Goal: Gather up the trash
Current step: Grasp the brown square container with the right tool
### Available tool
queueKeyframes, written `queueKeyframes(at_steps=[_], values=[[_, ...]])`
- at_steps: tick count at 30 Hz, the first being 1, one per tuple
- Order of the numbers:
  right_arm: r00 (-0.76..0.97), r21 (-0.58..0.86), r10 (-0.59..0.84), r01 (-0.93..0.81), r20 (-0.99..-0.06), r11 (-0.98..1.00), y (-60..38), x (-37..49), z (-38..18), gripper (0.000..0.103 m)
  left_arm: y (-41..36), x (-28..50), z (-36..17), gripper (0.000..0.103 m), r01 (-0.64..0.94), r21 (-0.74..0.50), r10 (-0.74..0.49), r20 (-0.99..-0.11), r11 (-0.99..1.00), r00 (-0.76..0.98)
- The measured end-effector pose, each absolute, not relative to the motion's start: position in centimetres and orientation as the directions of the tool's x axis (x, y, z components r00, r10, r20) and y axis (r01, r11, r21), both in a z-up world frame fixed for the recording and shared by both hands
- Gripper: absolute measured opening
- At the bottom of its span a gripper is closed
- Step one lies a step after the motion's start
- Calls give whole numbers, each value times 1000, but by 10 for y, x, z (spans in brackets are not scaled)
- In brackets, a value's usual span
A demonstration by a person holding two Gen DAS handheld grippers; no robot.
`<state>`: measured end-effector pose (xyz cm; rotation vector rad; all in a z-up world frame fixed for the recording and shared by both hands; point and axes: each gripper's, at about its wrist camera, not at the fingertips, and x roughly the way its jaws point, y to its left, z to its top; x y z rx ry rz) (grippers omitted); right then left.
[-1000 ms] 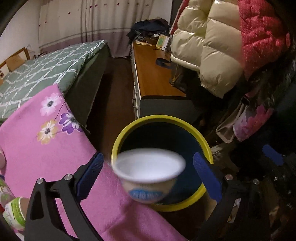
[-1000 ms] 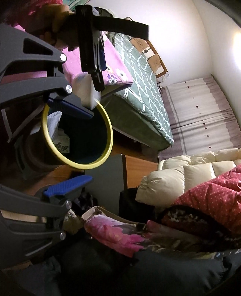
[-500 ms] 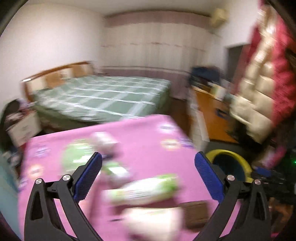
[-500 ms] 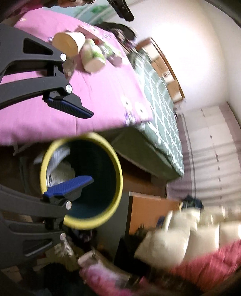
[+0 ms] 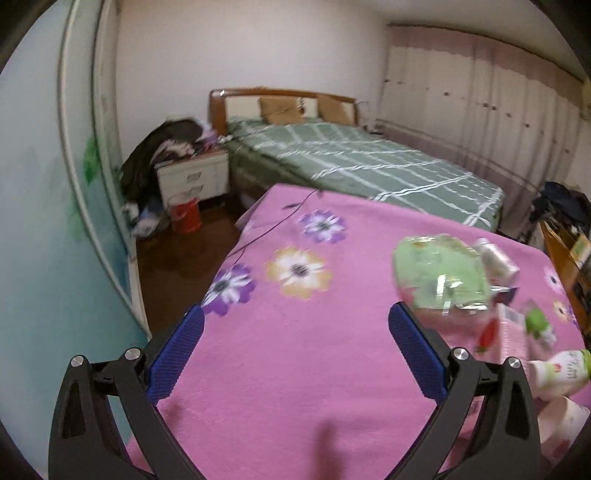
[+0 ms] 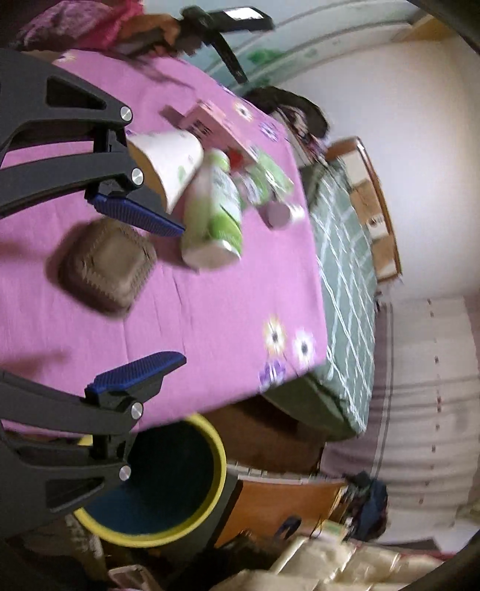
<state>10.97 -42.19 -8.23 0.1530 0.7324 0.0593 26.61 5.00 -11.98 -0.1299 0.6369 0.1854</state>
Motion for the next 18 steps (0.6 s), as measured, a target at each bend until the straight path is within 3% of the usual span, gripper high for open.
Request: queueKeyframes(at_steps=[3,18], values=[[721,147,115,-19,-683,989,-412,110,-92,71,58,267,-126,98,-225,-63,142,-604,972,784],[665,94,85,-21,-742,995,-392,121,-134,78,62,265,-130,98,-250,-96,141,-614,963,777]])
